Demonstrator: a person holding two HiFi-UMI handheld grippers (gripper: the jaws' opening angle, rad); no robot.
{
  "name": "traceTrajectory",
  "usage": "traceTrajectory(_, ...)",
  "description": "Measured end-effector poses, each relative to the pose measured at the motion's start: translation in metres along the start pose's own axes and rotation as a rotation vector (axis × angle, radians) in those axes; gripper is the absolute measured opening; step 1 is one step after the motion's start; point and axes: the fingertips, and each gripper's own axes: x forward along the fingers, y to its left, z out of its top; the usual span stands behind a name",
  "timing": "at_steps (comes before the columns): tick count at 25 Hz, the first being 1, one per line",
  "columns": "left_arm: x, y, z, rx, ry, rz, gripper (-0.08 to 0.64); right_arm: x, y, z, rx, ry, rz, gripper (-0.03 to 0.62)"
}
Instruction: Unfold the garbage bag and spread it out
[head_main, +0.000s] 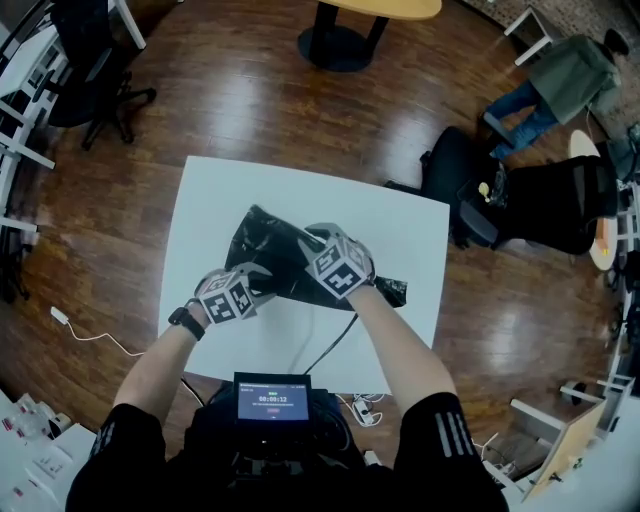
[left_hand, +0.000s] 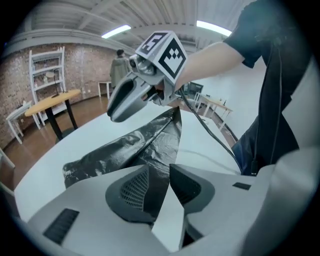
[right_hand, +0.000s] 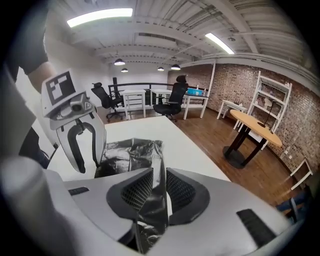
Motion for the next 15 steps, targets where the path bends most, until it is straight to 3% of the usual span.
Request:
traceTrajectory(7, 0.037, -0.008, 0.008, -0.006, 0.027, -0.046, 0.13, 0.025, 0.007, -0.047, 0.037, 0.109, 0.006, 0.119)
traceTrajectory(15, 0.055, -0.013, -0.013, -0.008, 0.116, -0.077, 0.13, 0.039, 0.01, -0.062, 0.036, 0.162, 0.019, 0.144)
